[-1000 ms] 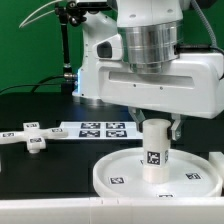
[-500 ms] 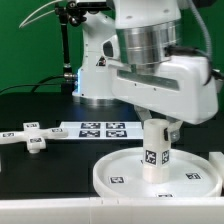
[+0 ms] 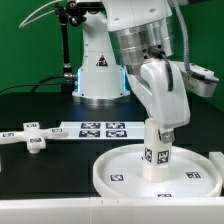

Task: Assemble round table

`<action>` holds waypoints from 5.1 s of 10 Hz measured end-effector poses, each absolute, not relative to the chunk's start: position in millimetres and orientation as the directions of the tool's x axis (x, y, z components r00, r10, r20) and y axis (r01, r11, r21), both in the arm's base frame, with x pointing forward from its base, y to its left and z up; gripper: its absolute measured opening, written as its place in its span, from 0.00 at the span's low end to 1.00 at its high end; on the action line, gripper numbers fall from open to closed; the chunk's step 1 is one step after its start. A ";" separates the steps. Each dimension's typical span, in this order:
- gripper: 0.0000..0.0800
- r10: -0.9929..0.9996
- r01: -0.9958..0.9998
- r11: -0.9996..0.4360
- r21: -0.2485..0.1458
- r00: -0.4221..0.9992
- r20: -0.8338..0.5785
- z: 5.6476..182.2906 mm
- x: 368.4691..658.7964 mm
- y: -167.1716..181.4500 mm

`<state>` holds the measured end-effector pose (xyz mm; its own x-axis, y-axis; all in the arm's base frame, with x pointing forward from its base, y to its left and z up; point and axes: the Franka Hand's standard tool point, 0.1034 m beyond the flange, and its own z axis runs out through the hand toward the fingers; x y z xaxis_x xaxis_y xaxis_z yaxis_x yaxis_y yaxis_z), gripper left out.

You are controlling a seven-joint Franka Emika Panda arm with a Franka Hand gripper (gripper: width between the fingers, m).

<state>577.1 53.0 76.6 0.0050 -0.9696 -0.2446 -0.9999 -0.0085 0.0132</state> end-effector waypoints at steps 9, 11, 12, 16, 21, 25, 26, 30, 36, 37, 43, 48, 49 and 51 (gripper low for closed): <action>0.81 -0.827 -0.851 -0.516 -0.098 0.525 -0.202 78.6 580.0 60.6; 0.81 -0.663 -0.680 -0.721 -0.131 0.733 -0.152 80.3 582.5 57.0; 0.81 -0.607 -0.622 -0.770 -0.142 0.783 -0.139 80.9 583.5 56.3; 0.81 -0.384 -0.392 -0.903 -0.175 0.920 -0.081 78.0 583.5 51.2; 0.81 0.042 0.045 -0.987 -0.152 0.999 0.020 78.1 586.6 54.0; 0.81 0.363 0.367 -0.923 -0.120 0.930 0.055 76.6 584.9 56.5; 0.81 0.412 0.417 -0.902 -0.117 0.909 0.060 76.1 584.4 54.8; 0.81 0.680 0.686 -0.723 -0.084 0.728 0.083 75.5 584.0 52.2; 0.81 0.944 0.947 -0.321 -0.027 0.322 0.070 71.5 581.3 47.5; 0.81 0.953 0.955 -0.296 -0.024 0.297 0.067 71.3 581.4 45.8; 0.51 0.933 0.935 -0.352 -0.035 0.354 0.062 69.9 579.5 44.9; 0.51 0.771 0.773 -0.632 -0.053 0.634 0.051 70.8 580.5 45.0; 0.51 0.721 0.722 -0.689 -0.056 0.691 0.047 70.8 580.5 44.8; 0.51 0.602 0.603 -0.795 -0.064 0.798 0.037 70.7 580.2 44.6</action>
Offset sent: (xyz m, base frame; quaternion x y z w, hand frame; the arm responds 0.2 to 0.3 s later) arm 0.0067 0.0038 0.0087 -0.0352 0.0863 -0.1608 0.9826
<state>580.2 44.6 70.7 0.7977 0.6020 0.0372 0.6031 -0.7951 -0.0641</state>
